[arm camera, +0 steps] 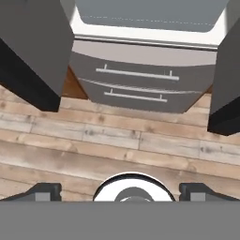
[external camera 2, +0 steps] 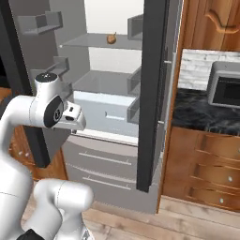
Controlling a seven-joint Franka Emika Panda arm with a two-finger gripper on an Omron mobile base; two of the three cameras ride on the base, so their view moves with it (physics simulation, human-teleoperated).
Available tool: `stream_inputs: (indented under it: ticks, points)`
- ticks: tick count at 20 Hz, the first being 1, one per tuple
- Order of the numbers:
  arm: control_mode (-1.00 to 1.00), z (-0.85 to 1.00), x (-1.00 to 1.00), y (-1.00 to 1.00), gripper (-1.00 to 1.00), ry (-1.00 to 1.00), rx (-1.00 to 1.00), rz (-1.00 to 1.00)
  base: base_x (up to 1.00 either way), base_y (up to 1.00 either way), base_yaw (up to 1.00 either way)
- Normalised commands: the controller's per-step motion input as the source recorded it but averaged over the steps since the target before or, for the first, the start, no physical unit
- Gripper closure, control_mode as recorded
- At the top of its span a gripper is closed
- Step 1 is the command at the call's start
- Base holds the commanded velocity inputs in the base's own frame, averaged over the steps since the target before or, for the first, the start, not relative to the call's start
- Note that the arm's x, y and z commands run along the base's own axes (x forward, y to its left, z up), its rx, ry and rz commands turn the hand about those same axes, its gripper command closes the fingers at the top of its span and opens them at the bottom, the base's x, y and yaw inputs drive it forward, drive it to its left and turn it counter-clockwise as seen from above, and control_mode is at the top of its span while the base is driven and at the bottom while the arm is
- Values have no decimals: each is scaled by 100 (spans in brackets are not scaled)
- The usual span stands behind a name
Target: Grab the onion and lemon from the fridge, place them in the blender, close the lid, and turn on the blender to create a marinade.
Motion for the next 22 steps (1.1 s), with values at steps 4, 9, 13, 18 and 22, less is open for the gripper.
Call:
stream_inputs:
  ticks: [4, 9, 13, 18, 22]
  points:
    - [100, 0, 0, 0, -100, 0, 0, 0, 73, 44, -21]
    - [100, 0, 0, 0, -100, 0, 0, 0, 53, 7, -5]
    - [100, 0, 0, 0, -100, 0, 0, 0, 37, 0, -2]
    - [100, 0, 0, 0, -100, 0, 0, 0, 45, 0, -8]
    - [100, 0, 0, 0, -100, 0, 0, 0, 46, 0, -11]
